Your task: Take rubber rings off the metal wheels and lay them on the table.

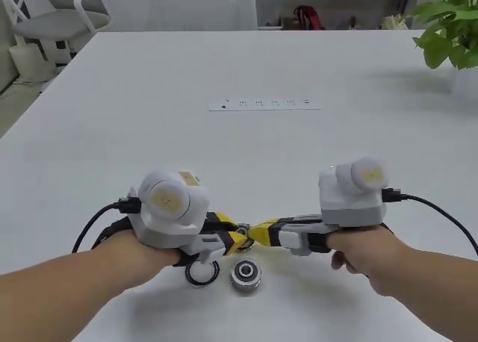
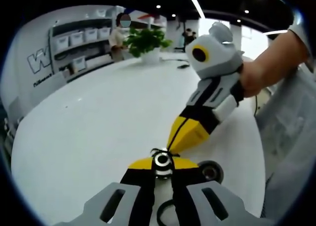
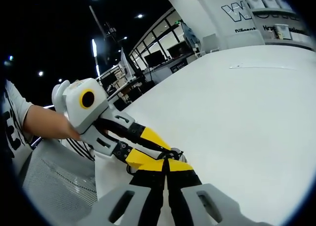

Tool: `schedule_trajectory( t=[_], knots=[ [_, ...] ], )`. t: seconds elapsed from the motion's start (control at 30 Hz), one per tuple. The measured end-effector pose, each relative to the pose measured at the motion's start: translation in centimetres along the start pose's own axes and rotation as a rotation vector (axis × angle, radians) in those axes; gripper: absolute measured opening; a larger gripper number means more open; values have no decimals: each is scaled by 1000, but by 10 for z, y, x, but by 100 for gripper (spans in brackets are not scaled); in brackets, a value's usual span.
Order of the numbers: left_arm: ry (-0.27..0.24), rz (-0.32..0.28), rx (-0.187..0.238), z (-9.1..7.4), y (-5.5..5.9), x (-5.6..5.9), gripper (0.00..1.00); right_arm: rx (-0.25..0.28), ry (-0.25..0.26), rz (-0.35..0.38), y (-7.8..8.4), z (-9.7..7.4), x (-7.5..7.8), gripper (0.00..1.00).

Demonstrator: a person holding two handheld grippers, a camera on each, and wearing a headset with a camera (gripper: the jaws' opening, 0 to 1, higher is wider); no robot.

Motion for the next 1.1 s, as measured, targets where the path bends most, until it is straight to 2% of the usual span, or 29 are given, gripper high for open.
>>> schedule_trajectory(
  t=[0.17, 0.33, 0.57, 0.9, 1.1],
  knots=[
    [-5, -2, 5, 0, -1, 0, 11, -13, 16, -15, 5, -4, 4, 0],
    [-5, -1, 15, -1, -1, 0, 12, -3, 35, -14, 0, -6, 9, 0],
    [17, 17, 21, -2, 0, 0, 12, -16, 60, -24, 1, -6, 15, 0],
    [55, 35, 23, -4, -1, 0, 16, -18, 45, -34, 0, -5, 12, 0],
    [93, 51, 23, -7, -2, 6, 23, -11, 43, -27, -2, -5, 13, 0]
  ],
)
Point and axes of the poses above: the centre of the closed fingertips' face, and the gripper's own axes: z roughly forward along the fingers, x roughly to its right, y roughly out of its underside, the point moved 2 cm from there along -z, roughly backward along the fingers, and after that the axes turned 12 degrees about x, right-handed, at the moved point
